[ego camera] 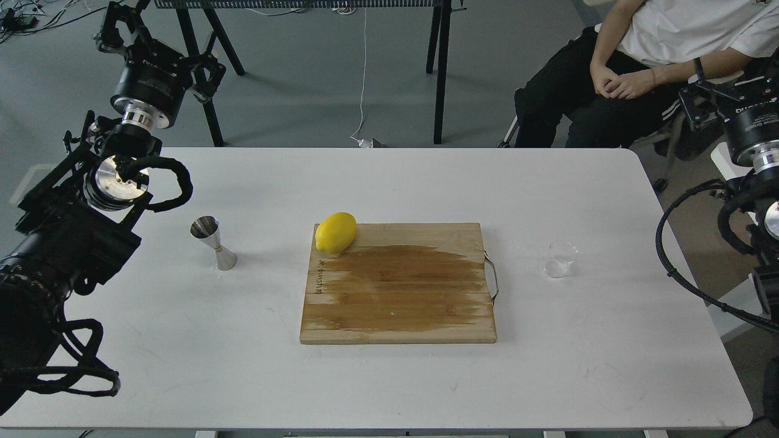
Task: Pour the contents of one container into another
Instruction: 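Reach the left gripper down toward the small metal jigger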
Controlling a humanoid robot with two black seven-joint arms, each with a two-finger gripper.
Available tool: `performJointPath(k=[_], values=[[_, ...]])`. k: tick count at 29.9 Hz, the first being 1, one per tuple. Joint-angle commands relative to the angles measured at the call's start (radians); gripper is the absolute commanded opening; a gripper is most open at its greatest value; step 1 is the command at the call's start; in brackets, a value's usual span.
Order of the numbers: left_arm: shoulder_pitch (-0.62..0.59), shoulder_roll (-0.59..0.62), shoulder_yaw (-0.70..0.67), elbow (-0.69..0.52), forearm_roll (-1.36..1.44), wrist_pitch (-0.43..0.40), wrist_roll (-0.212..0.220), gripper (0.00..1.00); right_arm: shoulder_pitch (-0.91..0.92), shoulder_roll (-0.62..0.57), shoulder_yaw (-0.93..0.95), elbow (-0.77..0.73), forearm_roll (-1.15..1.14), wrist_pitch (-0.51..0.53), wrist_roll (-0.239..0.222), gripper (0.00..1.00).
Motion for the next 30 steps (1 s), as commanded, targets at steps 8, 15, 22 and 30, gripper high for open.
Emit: performJointPath(k=[8, 15, 22, 30], values=[[0.022, 0.026, 0.015, -0.02, 0.008, 0.0, 0.004, 1.0, -0.008, 0.002, -0.003, 0.018, 0.005, 0.0, 0.0, 1.0], [0.092, 0.277, 0.233, -0.399, 0.077, 0.0, -0.003, 1.0, -0.02, -0.004, 0.015, 0.018, 0.008, 0.0, 0.0, 1.0], [0.19, 0.527, 0.265, -0.781, 0.299, 0.199, -0.034, 1.0, -0.037, -0.014, 0.019, 0.023, 0.009, 0.0, 0.001, 1.0], [0.454, 0.782, 0.262, -1.242, 0.814, 0.419, -0.055, 1.0, -0.037, -0.014, 0.04, 0.025, 0.009, 0.0, 0.001, 1.0]])
